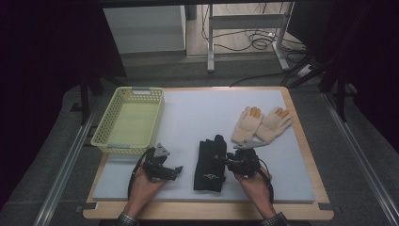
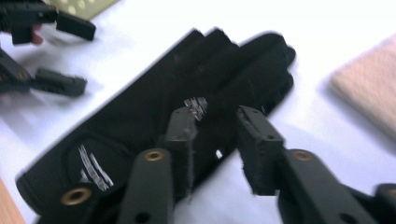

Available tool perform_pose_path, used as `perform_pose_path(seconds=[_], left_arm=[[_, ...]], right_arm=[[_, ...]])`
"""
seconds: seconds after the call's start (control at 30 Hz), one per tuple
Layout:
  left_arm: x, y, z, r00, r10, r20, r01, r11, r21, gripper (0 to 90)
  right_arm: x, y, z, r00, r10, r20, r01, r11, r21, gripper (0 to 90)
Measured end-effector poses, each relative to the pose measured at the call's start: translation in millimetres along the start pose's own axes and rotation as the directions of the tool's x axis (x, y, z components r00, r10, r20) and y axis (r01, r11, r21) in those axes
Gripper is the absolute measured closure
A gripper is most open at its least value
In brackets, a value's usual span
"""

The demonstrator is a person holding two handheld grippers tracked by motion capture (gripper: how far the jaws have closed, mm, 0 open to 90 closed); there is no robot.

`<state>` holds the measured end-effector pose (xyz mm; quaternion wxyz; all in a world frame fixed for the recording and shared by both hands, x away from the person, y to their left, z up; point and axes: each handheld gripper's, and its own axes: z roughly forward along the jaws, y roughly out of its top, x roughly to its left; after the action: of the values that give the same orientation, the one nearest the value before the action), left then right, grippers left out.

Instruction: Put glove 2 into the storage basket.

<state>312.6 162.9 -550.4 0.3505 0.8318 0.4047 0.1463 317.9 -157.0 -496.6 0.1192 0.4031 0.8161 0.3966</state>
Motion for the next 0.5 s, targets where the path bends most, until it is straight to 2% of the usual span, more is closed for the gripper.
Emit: perform_pose_path(seconds=[0.13,0.3,0.37,0.43,0.5], left_arm=[[0.1,0.0,-0.1,1.0000,-0.001,0.002,0.001,1.0000,0.000,5.7],[-0.4,-0.6,-1.8,1.0000,-0.005,-0.002,0.005,1.0000,-0.002,6.4],[-0.3,-2.5,-4.0,0.9999,-0.003,-0.013,0.003,1.0000,0.000,6.4],[0.8,-5.8,-7.2,0.9996,-0.021,-0.020,0.021,0.9998,0.001,6.3],[3.1,-10.0,-12.1,0.9986,-0.022,-0.048,0.022,0.9998,0.001,6.3]], right_arm=[[-7.0,-15.3,-1.4,0.9996,-0.023,-0.016,0.023,1.000,0.015,79.3],[-7.0,-30.2,-1.7,0.9975,-0.060,-0.037,0.061,0.998,0.019,88.1],[-7.1,-34.1,-2.1,0.9968,-0.068,-0.042,0.069,0.998,0.015,88.5],[-6.9,-38.3,-2.9,0.9962,-0.075,-0.046,0.076,0.997,0.019,88.6],[-6.3,-41.5,-3.9,0.9954,-0.083,-0.047,0.084,0.996,0.023,88.6]])
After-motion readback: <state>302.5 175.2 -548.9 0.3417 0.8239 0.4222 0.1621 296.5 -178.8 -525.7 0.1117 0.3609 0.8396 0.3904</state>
